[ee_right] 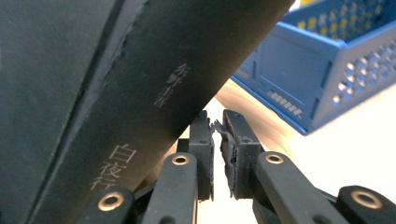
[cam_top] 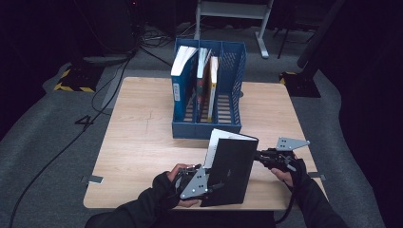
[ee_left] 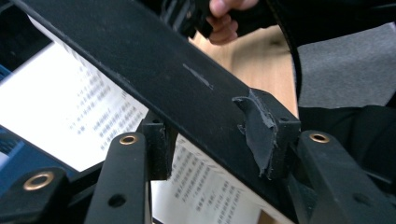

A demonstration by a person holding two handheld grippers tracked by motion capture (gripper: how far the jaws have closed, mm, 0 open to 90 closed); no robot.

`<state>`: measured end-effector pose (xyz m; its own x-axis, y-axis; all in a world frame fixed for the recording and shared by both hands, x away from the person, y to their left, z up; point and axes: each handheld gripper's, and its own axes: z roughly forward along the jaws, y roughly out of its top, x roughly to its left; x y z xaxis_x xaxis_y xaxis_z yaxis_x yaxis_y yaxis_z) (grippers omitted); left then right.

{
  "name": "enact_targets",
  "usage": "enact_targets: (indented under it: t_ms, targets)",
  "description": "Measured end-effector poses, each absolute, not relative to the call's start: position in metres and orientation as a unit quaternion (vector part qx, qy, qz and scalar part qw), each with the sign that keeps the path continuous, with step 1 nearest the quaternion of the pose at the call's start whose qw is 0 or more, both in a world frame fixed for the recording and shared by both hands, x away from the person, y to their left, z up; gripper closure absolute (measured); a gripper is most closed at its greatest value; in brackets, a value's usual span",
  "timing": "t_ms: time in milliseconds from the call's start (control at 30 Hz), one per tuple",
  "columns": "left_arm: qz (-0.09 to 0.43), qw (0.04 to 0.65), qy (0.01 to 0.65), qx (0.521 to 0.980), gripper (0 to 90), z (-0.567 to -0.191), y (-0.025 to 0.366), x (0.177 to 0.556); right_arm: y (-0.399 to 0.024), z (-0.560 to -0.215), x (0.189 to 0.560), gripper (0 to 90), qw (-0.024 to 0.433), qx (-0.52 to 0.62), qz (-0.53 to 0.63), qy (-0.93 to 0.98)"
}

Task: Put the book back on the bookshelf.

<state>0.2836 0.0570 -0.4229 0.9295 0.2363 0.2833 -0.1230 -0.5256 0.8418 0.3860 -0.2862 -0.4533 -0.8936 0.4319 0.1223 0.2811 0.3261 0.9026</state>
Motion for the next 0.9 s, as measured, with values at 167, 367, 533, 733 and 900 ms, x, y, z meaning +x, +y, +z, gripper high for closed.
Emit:
enact_targets:
  t_ms: [167,367,533,733,900]
  targets:
    - [0.17,0.486,0.049,0.856,57.1,-0.428,0.062,0.282,-0.281,-0.443,0.377,84.3,0.087,0.198,0.536,0.816]
    - [0.158,0.476,0.085,0.861,56.4,-0.436,0.065,0.284,-0.277,-0.433,0.367,84.9,0.098,0.18,0.542,0.815]
    - [0.158,0.478,0.105,0.858,56.5,-0.439,0.062,0.287,-0.272,-0.425,0.364,85.1,0.123,0.186,0.531,0.818]
    - [0.185,0.472,0.112,0.854,56.3,-0.443,0.058,0.296,-0.275,-0.419,0.365,86.1,0.13,0.188,0.535,0.813]
    - [0.194,0.472,0.13,0.85,57.0,-0.447,0.053,0.314,-0.278,-0.411,0.365,85.8,0.142,0.187,0.538,0.81]
